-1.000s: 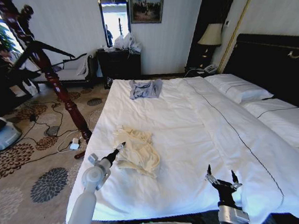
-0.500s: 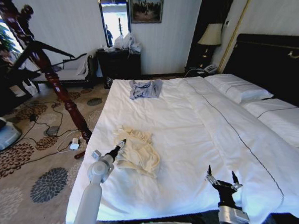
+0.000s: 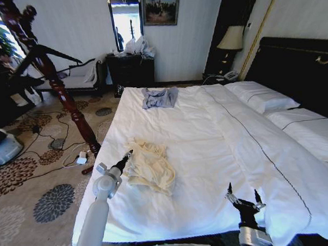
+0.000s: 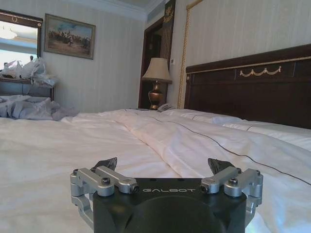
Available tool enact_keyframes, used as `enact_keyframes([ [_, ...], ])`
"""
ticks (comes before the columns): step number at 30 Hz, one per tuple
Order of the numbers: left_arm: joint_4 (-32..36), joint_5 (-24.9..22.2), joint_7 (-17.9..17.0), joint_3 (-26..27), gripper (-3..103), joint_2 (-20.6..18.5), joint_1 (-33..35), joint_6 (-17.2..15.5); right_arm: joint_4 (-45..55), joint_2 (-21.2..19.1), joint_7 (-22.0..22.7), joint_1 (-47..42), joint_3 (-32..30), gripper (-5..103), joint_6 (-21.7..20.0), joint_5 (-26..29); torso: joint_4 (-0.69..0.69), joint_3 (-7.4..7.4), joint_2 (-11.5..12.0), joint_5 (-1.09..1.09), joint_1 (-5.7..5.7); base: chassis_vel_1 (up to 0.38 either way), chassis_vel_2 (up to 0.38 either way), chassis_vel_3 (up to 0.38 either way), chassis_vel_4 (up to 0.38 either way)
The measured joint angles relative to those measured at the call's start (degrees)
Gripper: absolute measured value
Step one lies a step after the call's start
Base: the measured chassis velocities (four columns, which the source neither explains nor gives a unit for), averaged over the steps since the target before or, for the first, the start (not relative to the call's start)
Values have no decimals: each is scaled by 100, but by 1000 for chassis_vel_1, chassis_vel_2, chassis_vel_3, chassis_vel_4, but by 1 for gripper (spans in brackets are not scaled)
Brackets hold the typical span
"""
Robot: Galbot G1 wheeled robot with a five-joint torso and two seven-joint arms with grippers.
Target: Pick up the clothes from the bed and hang them on the clothes hanger.
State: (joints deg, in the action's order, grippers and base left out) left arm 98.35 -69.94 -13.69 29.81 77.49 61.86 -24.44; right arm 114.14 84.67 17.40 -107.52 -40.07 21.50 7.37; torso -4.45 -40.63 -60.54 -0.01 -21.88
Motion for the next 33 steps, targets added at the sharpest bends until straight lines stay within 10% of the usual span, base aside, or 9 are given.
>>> enact_keyframes([
  [10,-79,-55,217,-95,2,-418,-218,76,-29,-32,61,3,-48,100,-4,9,0,0,0,0,0,0,0,0,0],
  [23,818,-951,364,-502,0,-1081,-1421,162,-162,3,90,54,-62,100,-47,-11,-1,0,0,2,0,0,0,0,0],
  [33,1016,-1287,522,-1904,0,-983,-2791,118,-223,-134,83,91,-249,100,-20,97,0,0,0,1,0,0,0,0,0],
])
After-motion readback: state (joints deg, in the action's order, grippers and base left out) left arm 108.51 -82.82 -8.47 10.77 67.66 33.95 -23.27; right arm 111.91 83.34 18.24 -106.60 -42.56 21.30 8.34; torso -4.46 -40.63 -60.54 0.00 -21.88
